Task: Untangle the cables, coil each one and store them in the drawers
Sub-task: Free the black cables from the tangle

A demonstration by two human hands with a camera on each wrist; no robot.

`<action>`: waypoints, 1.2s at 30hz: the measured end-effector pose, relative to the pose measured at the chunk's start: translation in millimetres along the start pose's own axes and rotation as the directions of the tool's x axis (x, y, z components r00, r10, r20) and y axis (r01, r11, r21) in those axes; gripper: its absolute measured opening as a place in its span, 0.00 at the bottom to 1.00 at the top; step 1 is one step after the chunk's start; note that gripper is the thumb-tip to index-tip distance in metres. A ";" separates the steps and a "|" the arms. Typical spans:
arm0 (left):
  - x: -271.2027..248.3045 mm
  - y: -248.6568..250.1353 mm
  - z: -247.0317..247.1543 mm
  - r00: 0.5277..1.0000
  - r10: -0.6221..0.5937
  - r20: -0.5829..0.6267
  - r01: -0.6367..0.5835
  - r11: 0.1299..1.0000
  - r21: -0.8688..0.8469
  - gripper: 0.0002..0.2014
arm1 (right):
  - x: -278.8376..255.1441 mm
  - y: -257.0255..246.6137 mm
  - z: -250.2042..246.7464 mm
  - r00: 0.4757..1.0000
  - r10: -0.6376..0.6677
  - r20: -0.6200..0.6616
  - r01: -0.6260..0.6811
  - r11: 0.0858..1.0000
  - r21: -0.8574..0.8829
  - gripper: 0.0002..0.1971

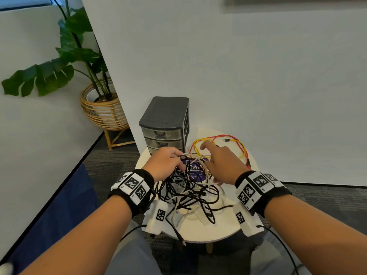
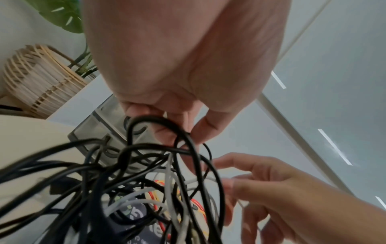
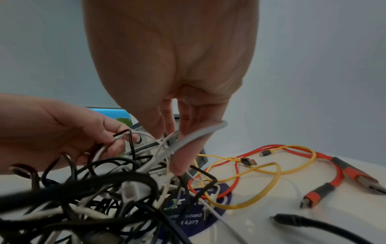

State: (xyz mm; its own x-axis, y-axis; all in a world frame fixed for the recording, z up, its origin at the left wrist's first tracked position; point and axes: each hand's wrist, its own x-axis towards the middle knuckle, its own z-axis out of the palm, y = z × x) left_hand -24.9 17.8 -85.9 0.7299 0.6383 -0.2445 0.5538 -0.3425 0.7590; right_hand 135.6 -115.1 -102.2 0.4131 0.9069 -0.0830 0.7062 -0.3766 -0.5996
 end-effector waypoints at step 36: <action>2.1 2.1 -14.4 0.985 0.166 -0.051 -0.158 0.979 0.128 0.14 | -8.3 -13.2 25.3 0.916 -0.259 0.308 0.356 0.877 -0.322 0.09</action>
State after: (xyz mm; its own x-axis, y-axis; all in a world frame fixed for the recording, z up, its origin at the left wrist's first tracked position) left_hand -28.0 28.3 -76.2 0.7903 0.6069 -0.0843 0.4779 -0.5246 0.7046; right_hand 108.3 -112.8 -113.7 0.0186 0.9860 -0.1657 0.9517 -0.0682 -0.2992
